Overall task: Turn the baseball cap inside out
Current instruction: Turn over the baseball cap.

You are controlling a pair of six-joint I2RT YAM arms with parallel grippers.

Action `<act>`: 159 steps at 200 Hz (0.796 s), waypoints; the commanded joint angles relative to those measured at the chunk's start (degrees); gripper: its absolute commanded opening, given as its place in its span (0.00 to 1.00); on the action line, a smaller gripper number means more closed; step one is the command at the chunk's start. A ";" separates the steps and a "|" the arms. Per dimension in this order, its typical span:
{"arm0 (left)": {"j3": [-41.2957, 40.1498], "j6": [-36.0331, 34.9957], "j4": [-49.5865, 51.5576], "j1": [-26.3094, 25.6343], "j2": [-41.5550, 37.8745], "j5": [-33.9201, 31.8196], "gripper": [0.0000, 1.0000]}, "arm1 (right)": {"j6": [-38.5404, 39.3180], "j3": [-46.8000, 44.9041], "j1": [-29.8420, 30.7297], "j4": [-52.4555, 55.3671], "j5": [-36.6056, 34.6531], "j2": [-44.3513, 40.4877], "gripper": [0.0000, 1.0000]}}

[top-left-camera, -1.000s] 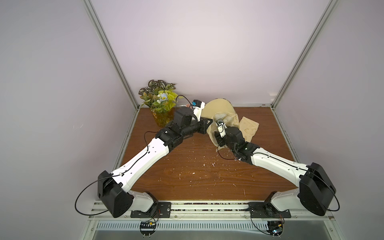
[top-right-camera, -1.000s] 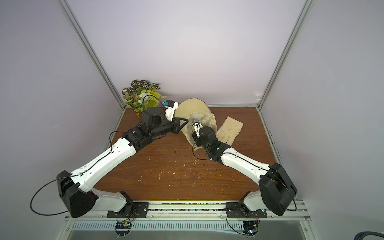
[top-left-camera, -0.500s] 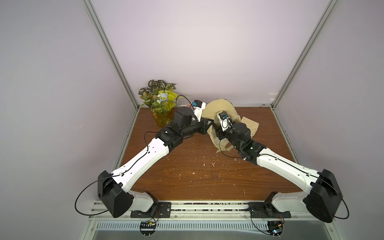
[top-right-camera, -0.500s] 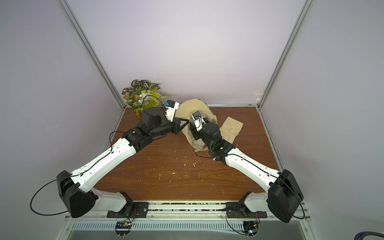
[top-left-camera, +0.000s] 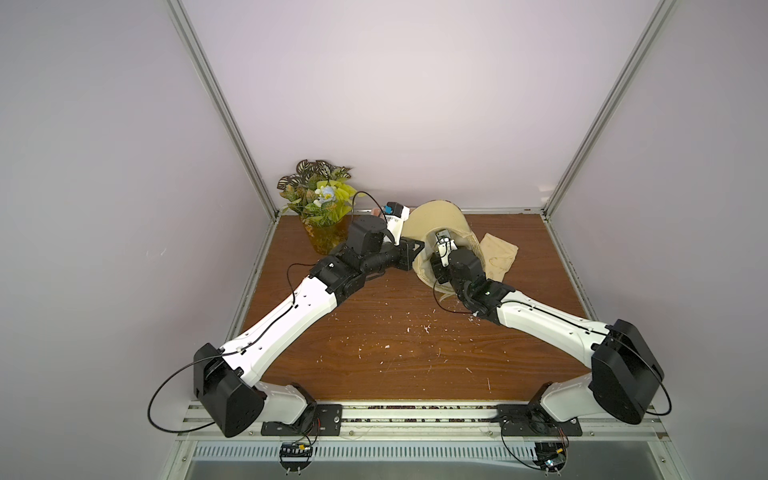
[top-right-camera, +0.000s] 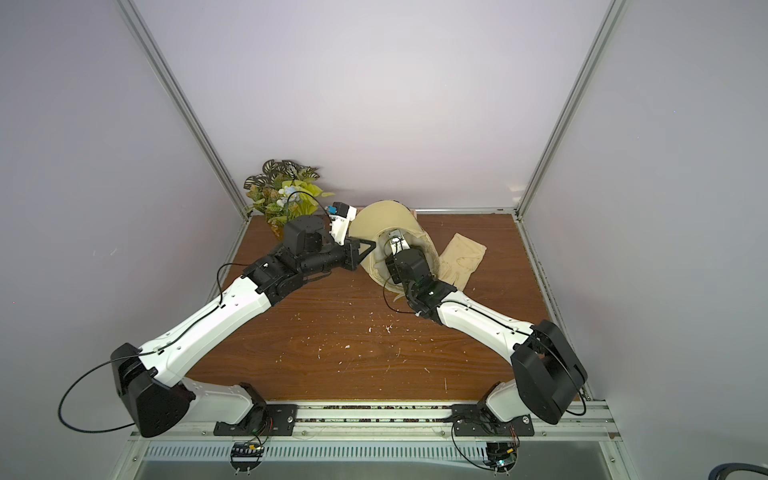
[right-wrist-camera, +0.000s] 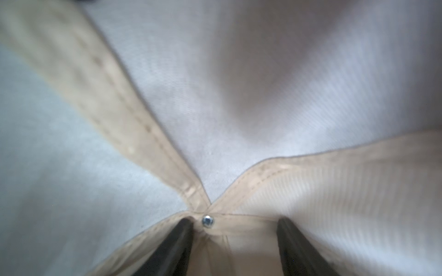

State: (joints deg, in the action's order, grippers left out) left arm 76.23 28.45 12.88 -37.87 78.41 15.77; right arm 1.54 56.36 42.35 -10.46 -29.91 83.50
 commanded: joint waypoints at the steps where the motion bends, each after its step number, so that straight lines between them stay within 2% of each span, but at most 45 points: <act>1: 1.82 -1.84 -3.17 -0.39 -1.85 -0.02 0.00 | -1.64 -0.37 -0.62 2.04 -0.49 -2.47 0.64; 34: 2.66 -6.34 -3.06 -0.47 -1.31 -7.04 0.00 | -2.06 -1.42 -1.14 -2.60 13.29 -9.51 0.68; 57: 0.68 -10.91 -8.23 -0.47 -1.80 -12.54 0.00 | -4.42 -2.05 -1.64 -3.99 17.62 -14.00 0.81; 71: -0.91 -14.03 -12.28 -0.34 -2.14 -14.71 0.00 | -6.63 -0.97 -2.63 -1.73 21.44 -15.96 0.86; 101: -5.41 -21.43 -20.75 0.07 -3.06 -17.61 0.00 | -13.54 1.27 -6.79 1.99 32.50 -19.25 0.86; 117: -11.03 -25.30 -30.07 0.07 -4.62 -19.13 0.01 | -18.49 2.81 -9.97 4.04 38.54 -19.96 0.85; 142: -20.90 -32.59 -46.95 0.34 -7.16 -19.09 0.01 | -26.40 5.36 -13.95 7.38 44.09 -19.70 0.82; 159: -23.63 -36.79 -51.84 1.00 -7.07 -17.33 0.01 | -30.78 5.65 -15.74 7.58 47.26 -20.25 0.81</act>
State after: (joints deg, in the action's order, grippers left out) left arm 55.33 1.17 -22.11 -37.85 72.71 -1.76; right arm -19.35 59.51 28.64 -4.49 8.29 64.60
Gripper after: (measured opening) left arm 0.069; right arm 0.814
